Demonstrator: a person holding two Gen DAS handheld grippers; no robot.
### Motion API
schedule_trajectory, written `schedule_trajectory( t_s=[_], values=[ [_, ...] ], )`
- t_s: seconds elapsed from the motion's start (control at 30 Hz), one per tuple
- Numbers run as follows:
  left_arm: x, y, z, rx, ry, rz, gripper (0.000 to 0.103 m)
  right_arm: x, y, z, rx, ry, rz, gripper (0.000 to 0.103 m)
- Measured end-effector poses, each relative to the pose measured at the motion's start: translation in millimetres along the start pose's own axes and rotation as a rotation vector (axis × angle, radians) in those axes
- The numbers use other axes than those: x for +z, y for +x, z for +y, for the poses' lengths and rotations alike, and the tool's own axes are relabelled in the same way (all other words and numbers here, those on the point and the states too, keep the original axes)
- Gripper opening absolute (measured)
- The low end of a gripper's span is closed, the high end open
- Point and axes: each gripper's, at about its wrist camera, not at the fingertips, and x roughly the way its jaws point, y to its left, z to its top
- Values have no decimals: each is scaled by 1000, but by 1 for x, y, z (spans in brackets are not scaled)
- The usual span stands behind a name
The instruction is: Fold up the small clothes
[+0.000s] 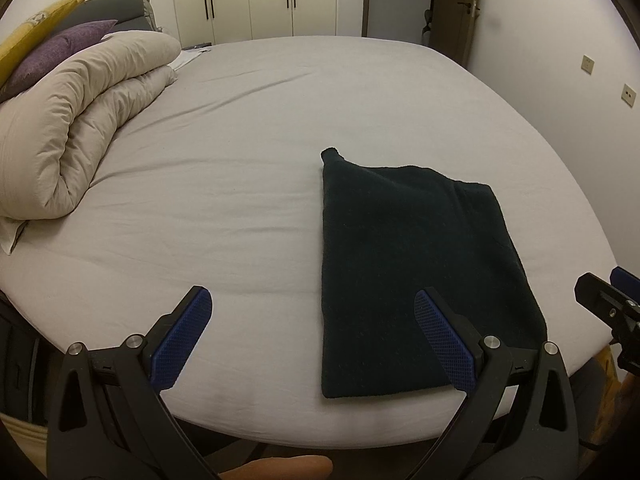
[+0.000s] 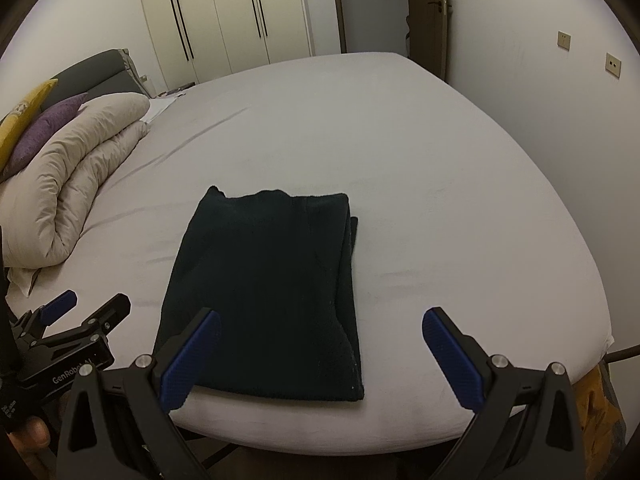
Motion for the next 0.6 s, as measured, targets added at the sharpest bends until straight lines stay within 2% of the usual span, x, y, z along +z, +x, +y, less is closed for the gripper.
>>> schedule_trajectory(
  t_s=[0.6],
  values=[
    [0,6,11,-13,-2,14,103,-6,5,0,-8,2,24,103]
  ],
)
